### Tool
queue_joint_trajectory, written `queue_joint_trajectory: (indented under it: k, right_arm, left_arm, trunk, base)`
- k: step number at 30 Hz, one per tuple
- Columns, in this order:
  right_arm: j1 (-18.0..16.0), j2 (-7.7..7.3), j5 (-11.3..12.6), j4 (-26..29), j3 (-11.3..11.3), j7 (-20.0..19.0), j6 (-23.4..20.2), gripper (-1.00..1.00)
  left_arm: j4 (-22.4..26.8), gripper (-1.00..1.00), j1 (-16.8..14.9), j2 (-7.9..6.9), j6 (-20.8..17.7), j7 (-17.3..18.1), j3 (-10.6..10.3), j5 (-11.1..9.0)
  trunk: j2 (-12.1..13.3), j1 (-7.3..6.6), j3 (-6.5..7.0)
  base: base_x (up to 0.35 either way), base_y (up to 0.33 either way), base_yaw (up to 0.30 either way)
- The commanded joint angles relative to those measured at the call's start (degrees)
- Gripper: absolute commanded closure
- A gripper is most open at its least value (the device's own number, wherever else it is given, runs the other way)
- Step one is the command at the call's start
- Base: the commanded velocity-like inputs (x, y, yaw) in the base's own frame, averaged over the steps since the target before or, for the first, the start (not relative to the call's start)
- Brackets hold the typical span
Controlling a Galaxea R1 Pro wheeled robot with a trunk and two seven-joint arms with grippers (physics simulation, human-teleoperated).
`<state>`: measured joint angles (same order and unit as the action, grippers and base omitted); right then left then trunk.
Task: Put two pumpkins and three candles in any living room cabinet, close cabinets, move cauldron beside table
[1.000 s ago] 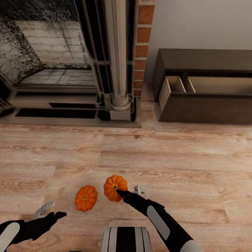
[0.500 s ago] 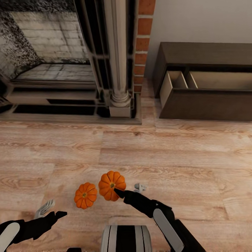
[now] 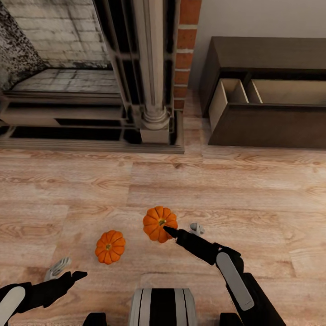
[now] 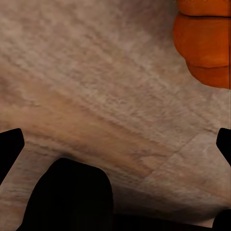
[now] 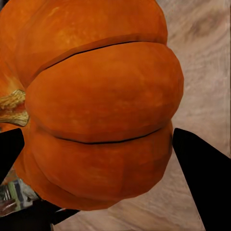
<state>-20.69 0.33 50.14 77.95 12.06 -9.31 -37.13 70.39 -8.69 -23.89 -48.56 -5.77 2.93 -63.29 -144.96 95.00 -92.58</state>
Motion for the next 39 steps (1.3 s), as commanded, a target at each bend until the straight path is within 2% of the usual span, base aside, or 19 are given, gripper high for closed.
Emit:
queue_joint_trajectory:
  k: [1, 2, 3, 5, 8, 9, 11, 14, 16, 18, 21, 25, 28, 33, 35, 37, 39]
  right_arm:
    - [-0.01, 0.02, 0.98, 0.11, -0.99, 0.05, -0.33, 1.00]
    - [-0.09, 0.03, 2.52, 0.21, -2.24, 0.07, -0.62, 1.00]
    - [-0.12, -0.01, 3.13, 0.26, -2.57, 0.09, -0.68, 1.00]
    - [-0.16, -0.13, 6.37, 0.89, -3.61, 0.20, -0.98, 1.00]
    - [-0.15, -0.36, 7.89, 1.17, -4.00, 0.22, -1.32, 1.00]
    - [-0.15, -0.51, 8.20, 1.22, -4.09, 0.19, -1.42, 1.00]
    - [-0.13, -0.57, 8.62, 1.23, -4.18, 0.12, -1.62, 1.00]
    - [-0.10, -0.28, 8.75, 1.08, -4.10, 0.13, -1.67, 1.00]
    - [-0.02, -0.25, 8.75, 1.18, -3.98, 0.03, -1.70, 1.00]
    - [0.01, -0.24, 8.75, 1.27, -3.84, -0.08, -1.68, 1.00]
    - [0.04, -0.24, 8.74, 1.38, -3.83, -0.27, -1.58, 1.00]
    - [0.10, -0.20, 8.68, 1.41, -3.73, -0.31, -1.47, 1.00]
    - [0.12, -0.12, 8.58, 1.41, -3.60, -0.28, -1.31, 1.00]
    - [0.12, -0.05, 8.36, 1.38, -3.46, -0.27, -1.20, 1.00]
    - [0.14, -0.03, 8.33, 1.38, -3.45, -0.27, -1.19, 1.00]
    - [0.16, -0.04, 8.33, 1.42, -3.45, -0.36, -1.22, 1.00]
    - [0.29, -0.11, 8.40, 1.59, -3.42, -0.46, -1.44, 1.00]
  left_arm:
    - [0.31, -1.00, -0.01, 0.02, -0.02, 0.02, -0.02, 0.01]
    - [0.52, -1.00, -0.01, 0.04, -0.03, 0.03, 0.01, 0.01]
    - [0.65, -1.00, -0.01, 0.05, -0.07, 0.04, 0.03, -0.02]
    - [0.81, -1.00, -0.01, 0.06, -0.11, 0.18, 0.04, -0.06]
    - [0.86, -1.00, -0.01, 0.02, -0.15, 1.27, 0.13, -0.03]
    - [0.87, -1.00, -0.01, -0.06, -0.19, 2.29, 0.18, -0.02]
    - [0.81, -1.00, -0.01, -1.05, -0.30, 6.52, 0.27, 0.00]
    - [-0.12, -1.00, -0.01, -3.72, -0.17, 12.68, 0.67, -0.07]
    - [-0.41, -1.00, -0.01, -5.99, -0.19, 15.80, 2.58, -0.25]
    - [-0.54, -1.00, -0.01, -7.57, -0.24, 18.63, 5.17, -0.29]
    - [-0.70, -1.00, -0.01, -8.61, -0.12, 22.74, 8.94, -0.14]
    - [-2.12, -1.00, -0.01, -8.76, 1.22, 23.95, 10.18, -0.08]
    - [-3.69, -1.00, -0.01, -8.78, 3.18, 25.02, 10.43, -0.03]
    - [-4.61, -1.00, -0.01, -8.52, 4.21, 27.54, 10.45, 0.07]
    - [-4.75, -1.00, -0.01, -8.40, 6.12, 28.07, 10.18, 0.06]
    - [-4.84, -1.00, -0.01, -8.20, 9.81, 28.37, 8.72, 0.21]
    - [-4.86, -1.00, -0.01, -8.08, 12.30, 28.68, 5.90, 0.34]
  trunk:
    - [-0.02, 0.02, -0.23]
    - [-0.03, 0.05, -0.45]
    - [-0.04, 0.08, -0.67]
    - [-0.07, 0.13, -1.12]
    - [-0.11, 0.20, -1.78]
    - [-0.12, 0.23, -2.00]
    - [-0.15, 0.28, -2.45]
    - [-0.19, 0.36, -3.11]
    - [-0.22, 0.41, -3.55]
    - [-0.24, 0.46, -4.00]
    - [-0.28, 0.54, -4.66]
    - [-0.34, 0.64, -5.55]
    - [-0.38, 0.72, -6.21]
    - [-0.44, 0.85, -7.32]
    - [-0.47, 0.90, -7.76]
    - [-0.47, 0.90, -7.76]
    - [-0.47, 0.90, -7.76]
  base:
    - [0.000, 0.000, 0.000]
    - [0.000, 0.000, 0.000]
    - [0.000, 0.000, 0.000]
    - [0.000, 0.000, 0.000]
    - [0.000, 0.000, 0.000]
    - [0.000, 0.000, 0.000]
    - [0.000, 0.000, 0.000]
    - [0.000, 0.000, 0.000]
    - [0.000, 0.000, 0.000]
    - [0.000, 0.000, 0.000]
    - [0.000, 0.000, 0.000]
    - [0.000, 0.000, 0.000]
    - [0.000, 0.000, 0.000]
    - [0.000, 0.000, 0.000]
    - [0.000, 0.000, 0.000]
    - [0.000, 0.000, 0.000]
    - [0.000, 0.000, 0.000]
